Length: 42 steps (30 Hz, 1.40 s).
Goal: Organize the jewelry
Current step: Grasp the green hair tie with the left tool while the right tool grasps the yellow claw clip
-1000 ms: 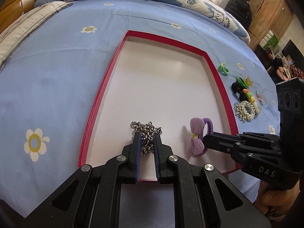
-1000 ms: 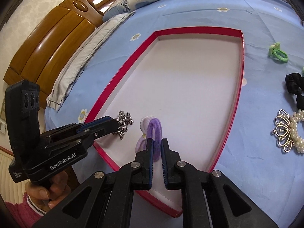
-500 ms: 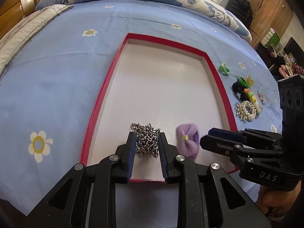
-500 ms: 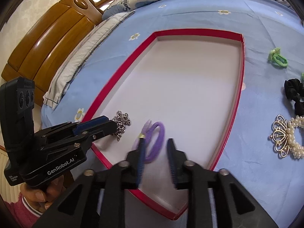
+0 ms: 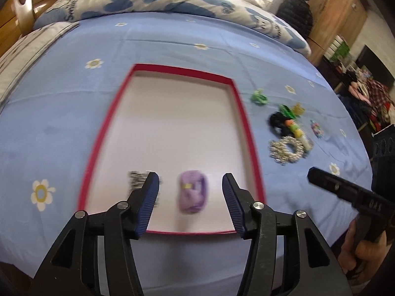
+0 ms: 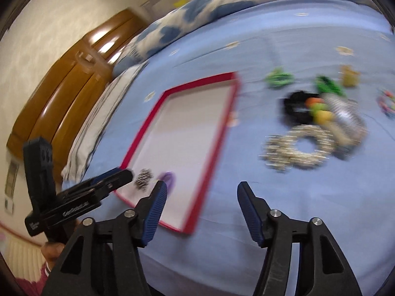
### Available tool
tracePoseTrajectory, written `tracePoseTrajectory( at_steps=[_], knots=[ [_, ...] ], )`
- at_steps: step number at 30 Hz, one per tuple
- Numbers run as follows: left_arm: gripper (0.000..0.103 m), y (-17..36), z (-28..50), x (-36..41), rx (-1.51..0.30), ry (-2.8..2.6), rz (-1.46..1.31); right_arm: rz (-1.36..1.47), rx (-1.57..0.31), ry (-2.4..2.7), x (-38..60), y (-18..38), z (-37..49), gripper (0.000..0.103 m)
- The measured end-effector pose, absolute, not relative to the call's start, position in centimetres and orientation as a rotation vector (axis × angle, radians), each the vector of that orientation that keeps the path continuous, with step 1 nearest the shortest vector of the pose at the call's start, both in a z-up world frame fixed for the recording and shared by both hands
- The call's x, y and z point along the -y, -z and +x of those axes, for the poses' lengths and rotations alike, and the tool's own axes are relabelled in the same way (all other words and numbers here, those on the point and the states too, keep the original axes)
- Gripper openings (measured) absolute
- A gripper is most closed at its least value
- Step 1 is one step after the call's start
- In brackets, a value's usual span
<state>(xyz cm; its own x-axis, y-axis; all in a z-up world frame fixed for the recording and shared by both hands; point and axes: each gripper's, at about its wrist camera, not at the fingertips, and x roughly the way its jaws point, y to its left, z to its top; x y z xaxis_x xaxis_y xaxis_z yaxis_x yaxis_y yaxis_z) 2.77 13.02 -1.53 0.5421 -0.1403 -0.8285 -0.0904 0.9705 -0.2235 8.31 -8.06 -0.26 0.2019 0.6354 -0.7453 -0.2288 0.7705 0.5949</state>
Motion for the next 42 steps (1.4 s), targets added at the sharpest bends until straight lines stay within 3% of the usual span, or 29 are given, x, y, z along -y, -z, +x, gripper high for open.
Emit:
tracePoseTrajectory(
  at_steps=[5,17,28,42],
  knots=[
    [0.053,1.1,3.6,-9.6,-1.012,0.092,-0.229,0.446,-1.206,-0.489,13.8,0.3,8.4,0.070],
    [0.053,0.8,6.7,-3.4,-1.034,0.167,-0.145,0.509,-1.184,-0.342,21.0,1.9,8.5,0.070],
    [0.053,1.4,12.0,-1.9,-1.055,0.168,-0.121,0.466,-1.156,-0.308,22.5,2.6,11.8,0.069],
    [0.053,4.3,22.8,-0.5,-1.104,0.179,-0.087,0.326,-1.144,-0.310,20.6,5.5,21.9,0.069]
  ],
)
